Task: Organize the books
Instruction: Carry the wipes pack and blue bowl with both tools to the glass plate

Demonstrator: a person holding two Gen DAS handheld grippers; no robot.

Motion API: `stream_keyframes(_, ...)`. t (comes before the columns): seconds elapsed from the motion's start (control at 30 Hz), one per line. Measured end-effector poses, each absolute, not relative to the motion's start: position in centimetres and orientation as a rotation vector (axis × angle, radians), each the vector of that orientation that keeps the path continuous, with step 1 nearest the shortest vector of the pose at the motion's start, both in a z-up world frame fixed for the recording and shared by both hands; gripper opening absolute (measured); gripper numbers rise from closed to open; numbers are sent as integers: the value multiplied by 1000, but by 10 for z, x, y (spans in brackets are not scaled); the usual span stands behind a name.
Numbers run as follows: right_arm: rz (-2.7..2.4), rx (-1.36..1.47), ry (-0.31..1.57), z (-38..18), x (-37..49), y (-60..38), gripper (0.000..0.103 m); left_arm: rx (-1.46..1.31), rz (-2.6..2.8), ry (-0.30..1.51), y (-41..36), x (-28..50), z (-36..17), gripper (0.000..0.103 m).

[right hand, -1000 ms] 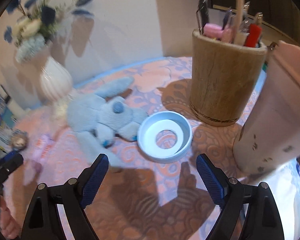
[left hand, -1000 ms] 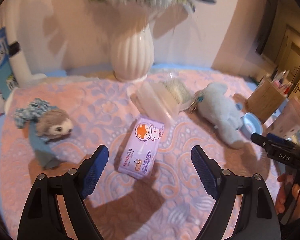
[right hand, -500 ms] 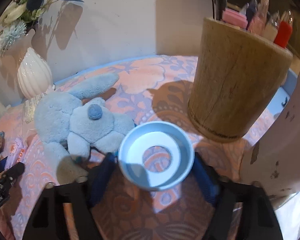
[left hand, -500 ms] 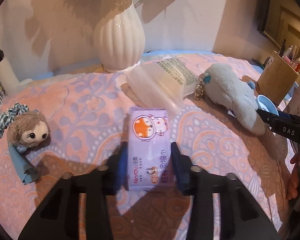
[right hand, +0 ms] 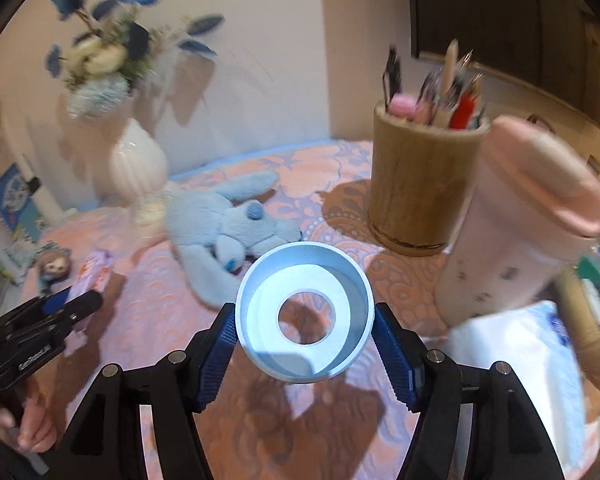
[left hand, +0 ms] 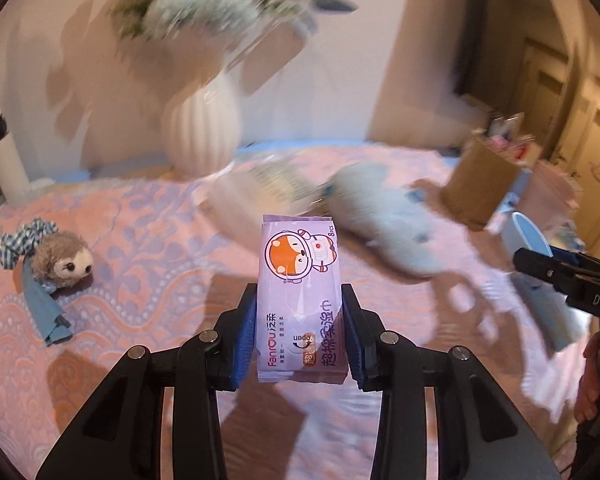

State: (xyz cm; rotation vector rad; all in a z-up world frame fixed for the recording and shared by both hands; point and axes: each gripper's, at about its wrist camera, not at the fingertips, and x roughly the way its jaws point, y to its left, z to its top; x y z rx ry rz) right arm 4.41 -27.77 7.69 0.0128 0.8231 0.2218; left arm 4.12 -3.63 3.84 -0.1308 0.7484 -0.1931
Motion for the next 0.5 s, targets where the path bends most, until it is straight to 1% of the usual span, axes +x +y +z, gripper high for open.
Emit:
stream_keyframes(0.23,219,-10,753,104,5,-306,66,-110,-298,723,-97,32,58,35)
stream_keyframes(0.5,87,58,702,123,-19,-396,66,-98,-495,707,-195,35,78,35)
